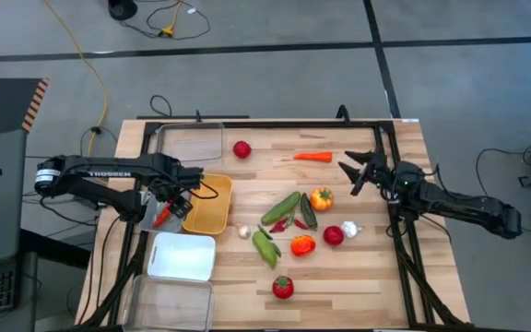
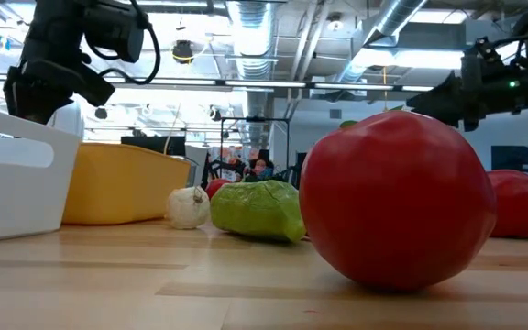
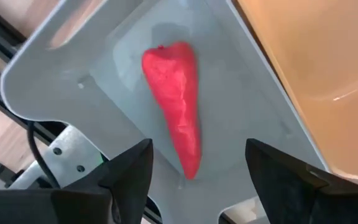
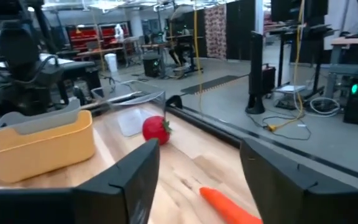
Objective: Sort produce into baskets
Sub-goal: Put the top center carrot into the gray bin
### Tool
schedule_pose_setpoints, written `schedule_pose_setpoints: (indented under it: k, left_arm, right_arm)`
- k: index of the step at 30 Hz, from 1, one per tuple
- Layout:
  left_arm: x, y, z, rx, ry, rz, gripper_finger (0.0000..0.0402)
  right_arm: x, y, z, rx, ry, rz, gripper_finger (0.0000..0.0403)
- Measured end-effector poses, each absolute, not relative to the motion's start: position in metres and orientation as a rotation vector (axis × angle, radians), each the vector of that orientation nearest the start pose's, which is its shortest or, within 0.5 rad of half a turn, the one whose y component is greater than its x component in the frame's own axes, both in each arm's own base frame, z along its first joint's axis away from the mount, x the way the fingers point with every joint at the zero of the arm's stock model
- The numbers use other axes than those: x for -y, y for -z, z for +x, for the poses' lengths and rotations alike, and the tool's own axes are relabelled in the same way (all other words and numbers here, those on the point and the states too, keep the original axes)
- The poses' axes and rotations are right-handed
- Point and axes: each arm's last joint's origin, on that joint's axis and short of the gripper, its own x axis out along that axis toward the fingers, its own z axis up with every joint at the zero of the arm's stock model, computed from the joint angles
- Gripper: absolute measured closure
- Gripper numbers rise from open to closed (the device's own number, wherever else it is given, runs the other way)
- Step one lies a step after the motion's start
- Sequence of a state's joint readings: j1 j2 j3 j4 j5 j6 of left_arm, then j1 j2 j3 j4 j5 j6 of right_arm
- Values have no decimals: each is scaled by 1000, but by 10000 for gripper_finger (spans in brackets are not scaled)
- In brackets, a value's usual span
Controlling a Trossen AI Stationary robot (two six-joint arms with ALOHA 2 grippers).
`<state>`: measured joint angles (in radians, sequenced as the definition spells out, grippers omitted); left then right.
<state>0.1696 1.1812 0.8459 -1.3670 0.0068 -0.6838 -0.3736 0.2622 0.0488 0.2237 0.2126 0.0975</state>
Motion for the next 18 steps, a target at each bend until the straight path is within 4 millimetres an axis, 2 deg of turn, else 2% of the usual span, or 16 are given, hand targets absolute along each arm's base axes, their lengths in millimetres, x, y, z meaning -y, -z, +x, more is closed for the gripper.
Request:
schedule_pose_setpoints:
  k: [5, 14, 18]
  left_arm:
    - [-26, -228, 157, -1596, -682, -655, 157]
    - [-27, -227, 161, -1557, -635, -631, 157]
    - [-27, -227, 162, -1546, -633, -631, 157]
  right_arm:
    - [54, -198, 109, -10, 620, 80, 138]
    - [84, -217, 135, -364, 719, 90, 137]
    - [101, -222, 149, -544, 690, 86, 137]
